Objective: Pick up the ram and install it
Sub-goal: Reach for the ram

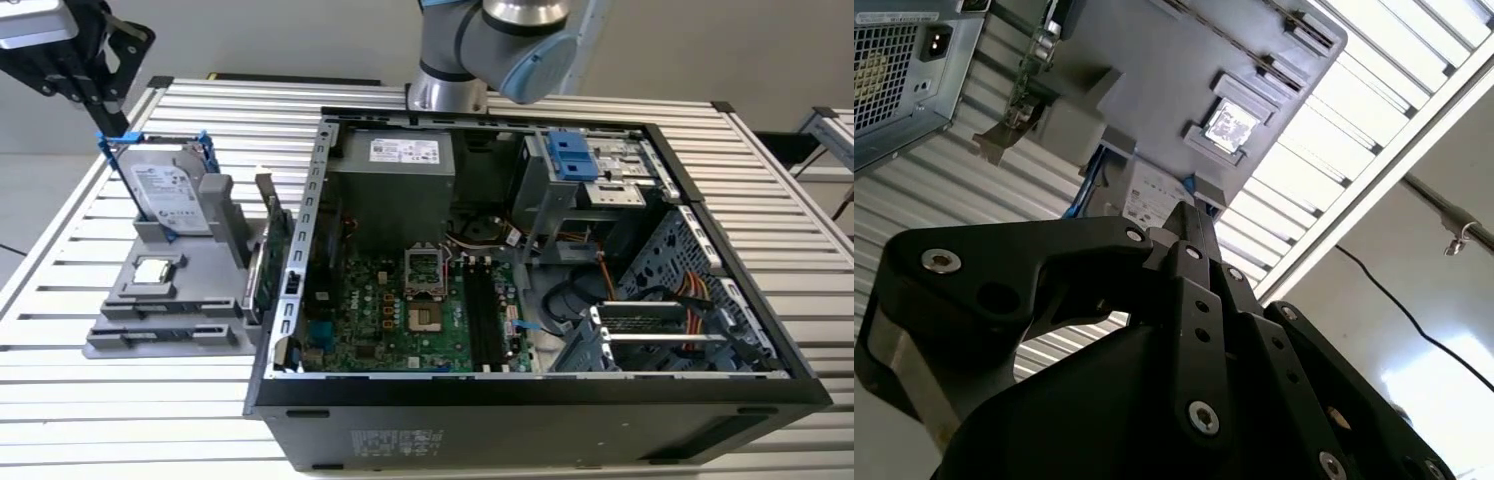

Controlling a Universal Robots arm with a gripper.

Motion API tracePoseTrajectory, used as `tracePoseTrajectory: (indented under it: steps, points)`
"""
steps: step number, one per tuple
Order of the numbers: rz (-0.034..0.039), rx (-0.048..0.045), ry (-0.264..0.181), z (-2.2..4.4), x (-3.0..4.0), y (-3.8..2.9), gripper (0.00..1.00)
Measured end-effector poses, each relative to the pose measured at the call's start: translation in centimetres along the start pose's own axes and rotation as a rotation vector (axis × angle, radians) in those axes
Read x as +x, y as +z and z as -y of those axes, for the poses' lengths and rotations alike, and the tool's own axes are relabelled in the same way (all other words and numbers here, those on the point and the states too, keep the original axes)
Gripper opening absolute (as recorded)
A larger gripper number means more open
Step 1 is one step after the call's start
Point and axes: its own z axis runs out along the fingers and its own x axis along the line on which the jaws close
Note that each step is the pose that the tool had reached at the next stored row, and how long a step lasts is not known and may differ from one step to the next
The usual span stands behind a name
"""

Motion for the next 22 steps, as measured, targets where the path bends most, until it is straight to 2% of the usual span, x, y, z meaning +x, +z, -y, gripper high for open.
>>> tracePoseTrajectory:
  steps: [11, 22]
  points:
    - [-0.0020, 0.0000, 0.000, 0.18, 0.02, 0.01, 0.00]
    - [-0.0059, 0.0000, 0.000, 0.56, -0.36, 0.01, 0.00]
